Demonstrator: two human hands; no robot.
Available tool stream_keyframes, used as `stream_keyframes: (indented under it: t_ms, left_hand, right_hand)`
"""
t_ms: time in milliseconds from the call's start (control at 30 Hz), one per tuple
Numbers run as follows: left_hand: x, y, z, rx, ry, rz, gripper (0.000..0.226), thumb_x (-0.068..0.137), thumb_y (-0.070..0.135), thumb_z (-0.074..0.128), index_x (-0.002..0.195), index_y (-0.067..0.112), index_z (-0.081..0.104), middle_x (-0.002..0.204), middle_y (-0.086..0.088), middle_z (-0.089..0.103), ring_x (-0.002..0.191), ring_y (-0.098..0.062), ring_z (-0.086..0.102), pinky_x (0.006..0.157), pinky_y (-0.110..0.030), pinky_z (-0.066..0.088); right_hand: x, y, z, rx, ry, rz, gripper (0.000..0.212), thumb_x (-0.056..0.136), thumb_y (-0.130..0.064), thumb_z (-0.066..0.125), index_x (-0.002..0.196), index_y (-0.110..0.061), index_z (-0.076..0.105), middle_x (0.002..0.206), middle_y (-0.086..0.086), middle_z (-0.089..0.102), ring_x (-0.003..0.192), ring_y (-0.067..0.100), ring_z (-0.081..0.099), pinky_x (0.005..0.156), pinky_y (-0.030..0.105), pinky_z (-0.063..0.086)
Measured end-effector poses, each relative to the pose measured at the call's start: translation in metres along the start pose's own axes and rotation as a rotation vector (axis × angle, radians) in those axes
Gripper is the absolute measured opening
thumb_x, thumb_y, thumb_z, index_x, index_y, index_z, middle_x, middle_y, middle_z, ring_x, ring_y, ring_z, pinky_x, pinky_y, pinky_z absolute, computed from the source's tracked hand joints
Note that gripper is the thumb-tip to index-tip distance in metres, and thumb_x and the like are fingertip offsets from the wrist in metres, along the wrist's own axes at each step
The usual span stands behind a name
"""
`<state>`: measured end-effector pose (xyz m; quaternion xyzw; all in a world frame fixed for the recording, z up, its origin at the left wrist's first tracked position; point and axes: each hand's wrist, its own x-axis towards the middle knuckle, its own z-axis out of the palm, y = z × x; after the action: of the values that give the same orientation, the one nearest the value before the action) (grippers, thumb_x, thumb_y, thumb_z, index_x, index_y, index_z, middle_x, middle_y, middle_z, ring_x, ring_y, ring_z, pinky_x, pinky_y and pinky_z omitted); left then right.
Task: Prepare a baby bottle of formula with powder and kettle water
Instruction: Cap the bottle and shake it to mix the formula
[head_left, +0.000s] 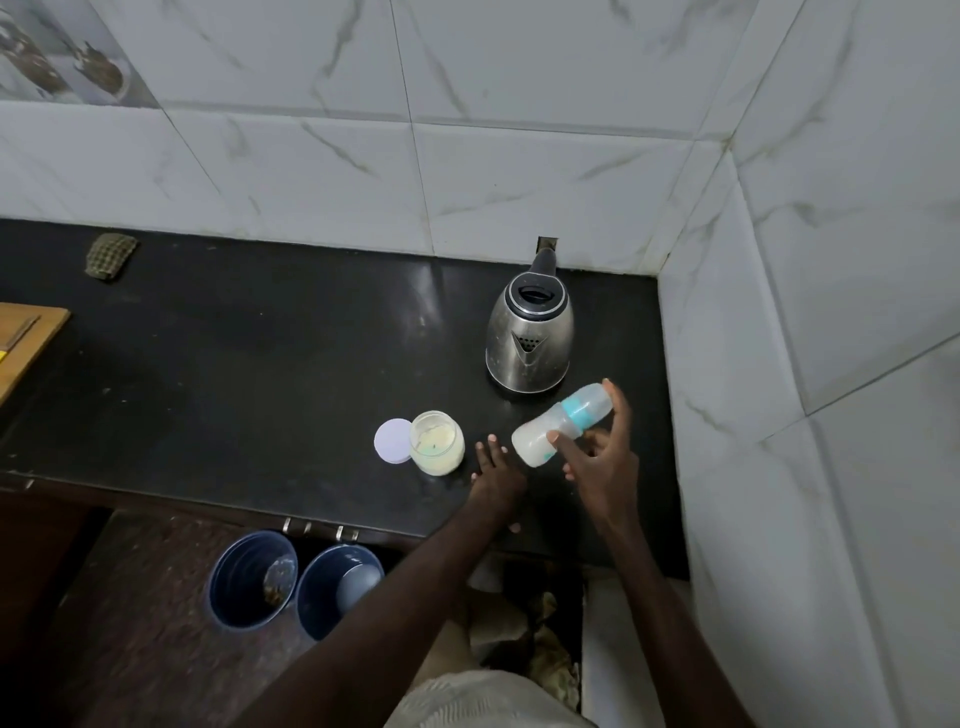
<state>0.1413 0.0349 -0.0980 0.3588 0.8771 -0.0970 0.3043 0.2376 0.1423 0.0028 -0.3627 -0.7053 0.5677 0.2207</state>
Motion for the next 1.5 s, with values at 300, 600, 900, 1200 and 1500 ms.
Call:
stream_keyframes:
  t_ms: [300,600,900,1200,1500]
  left_hand:
    - [0.011,-0.006,0.005,0.057,0.034,0.017,0.138,0.068,0.047,0.091,0.164,0.006,0.001,0.166,-0.035,-0.003,0.152,-0.06,-0.001,0.116,-0.071,0.03]
    - [-0.009,-0.001,0.0,-0.133,0.058,-0.015,0.135,0.072,0.029,0.093,0.161,-0.005,-0.004,0.165,-0.033,-0.018,0.155,-0.051,-0.009,0.121,-0.059,0.032]
    - [-0.008,-0.007,0.003,-0.184,0.037,0.018,0.135,0.074,0.026,0.092,0.161,-0.006,-0.006,0.167,-0.029,-0.02,0.156,-0.049,-0.012,0.123,-0.06,0.026]
    - [-0.011,-0.011,0.001,-0.22,0.037,0.015,0.136,0.075,0.03,0.091,0.161,-0.005,-0.008,0.167,-0.028,-0.02,0.156,-0.046,-0.013,0.125,-0.054,0.02]
    - [-0.012,-0.01,0.001,-0.257,0.057,0.006,0.127,0.082,0.027,0.086,0.164,0.01,-0.009,0.17,-0.022,-0.014,0.157,-0.045,-0.009,0.126,-0.056,0.022]
  right_hand:
    - [-0.008,-0.019,0.005,0.094,-0.027,0.056,0.091,0.085,-0.025,0.085,0.153,-0.051,0.03,0.123,0.004,0.073,0.087,0.014,0.076,0.061,0.029,0.062]
    - [-0.021,-0.036,-0.003,0.253,0.222,0.091,0.089,0.087,-0.027,0.084,0.153,-0.051,0.029,0.126,0.006,0.072,0.088,0.02,0.077,0.061,0.026,0.061]
    - [-0.015,-0.036,-0.003,0.216,0.24,0.05,0.093,0.086,-0.029,0.086,0.153,-0.054,0.027,0.143,0.006,0.062,0.11,0.024,0.074,0.078,0.044,0.066]
    - [-0.01,-0.05,-0.019,0.196,0.19,-0.008,0.092,0.086,-0.025,0.085,0.155,-0.048,0.03,0.135,0.004,0.068,0.101,0.023,0.076,0.067,0.032,0.064]
    - [-0.03,-0.04,0.0,0.074,0.079,0.035,0.095,0.081,-0.033,0.087,0.149,-0.062,0.027,0.144,0.005,0.061,0.11,0.026,0.073,0.08,0.042,0.066]
